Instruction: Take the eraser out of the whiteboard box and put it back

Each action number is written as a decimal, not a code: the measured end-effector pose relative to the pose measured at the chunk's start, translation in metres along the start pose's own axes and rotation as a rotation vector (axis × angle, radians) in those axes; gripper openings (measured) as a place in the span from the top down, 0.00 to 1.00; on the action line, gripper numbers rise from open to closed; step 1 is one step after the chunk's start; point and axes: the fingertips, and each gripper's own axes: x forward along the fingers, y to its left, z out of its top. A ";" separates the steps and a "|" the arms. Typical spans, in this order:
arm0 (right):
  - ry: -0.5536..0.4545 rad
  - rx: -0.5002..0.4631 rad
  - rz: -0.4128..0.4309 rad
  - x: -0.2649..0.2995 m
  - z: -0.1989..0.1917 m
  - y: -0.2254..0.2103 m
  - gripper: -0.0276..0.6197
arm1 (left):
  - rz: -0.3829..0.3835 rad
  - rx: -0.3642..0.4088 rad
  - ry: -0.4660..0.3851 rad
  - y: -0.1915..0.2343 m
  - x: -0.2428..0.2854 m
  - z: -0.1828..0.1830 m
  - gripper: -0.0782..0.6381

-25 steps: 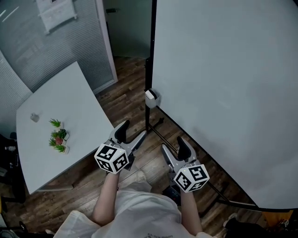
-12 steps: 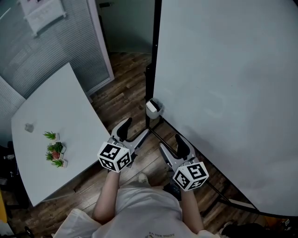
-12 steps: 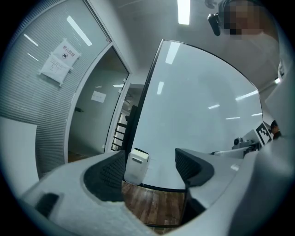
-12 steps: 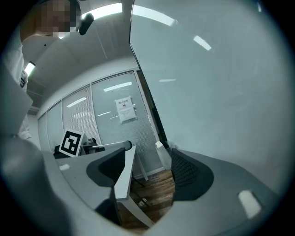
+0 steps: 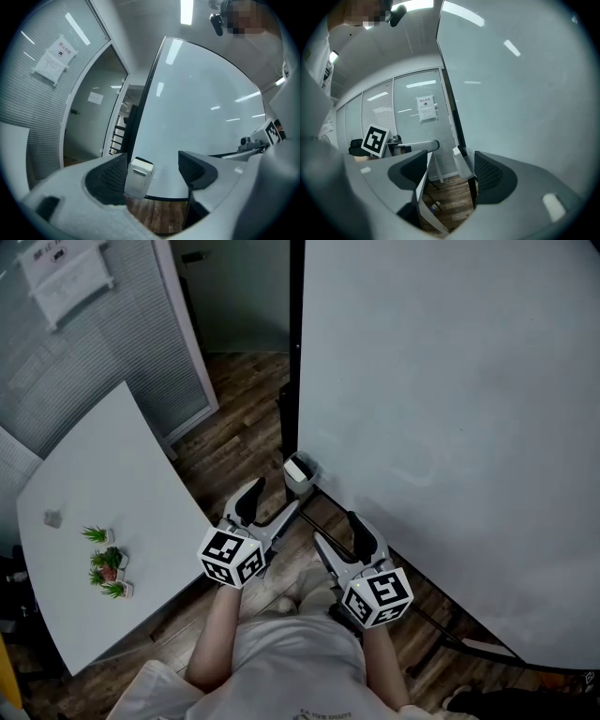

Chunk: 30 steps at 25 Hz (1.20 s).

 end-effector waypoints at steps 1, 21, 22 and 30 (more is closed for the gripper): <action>0.000 0.001 0.002 0.002 0.000 -0.001 0.47 | 0.000 0.002 0.002 0.001 0.002 0.000 0.43; 0.021 -0.039 0.011 0.029 -0.005 -0.015 0.47 | 0.019 0.060 0.050 0.019 0.033 -0.004 0.43; 0.027 -0.037 0.008 0.029 -0.007 -0.017 0.47 | 0.017 0.068 0.056 0.019 0.036 -0.006 0.43; 0.064 -0.021 0.030 0.028 -0.017 -0.020 0.47 | -0.007 0.099 0.079 0.021 0.052 -0.014 0.43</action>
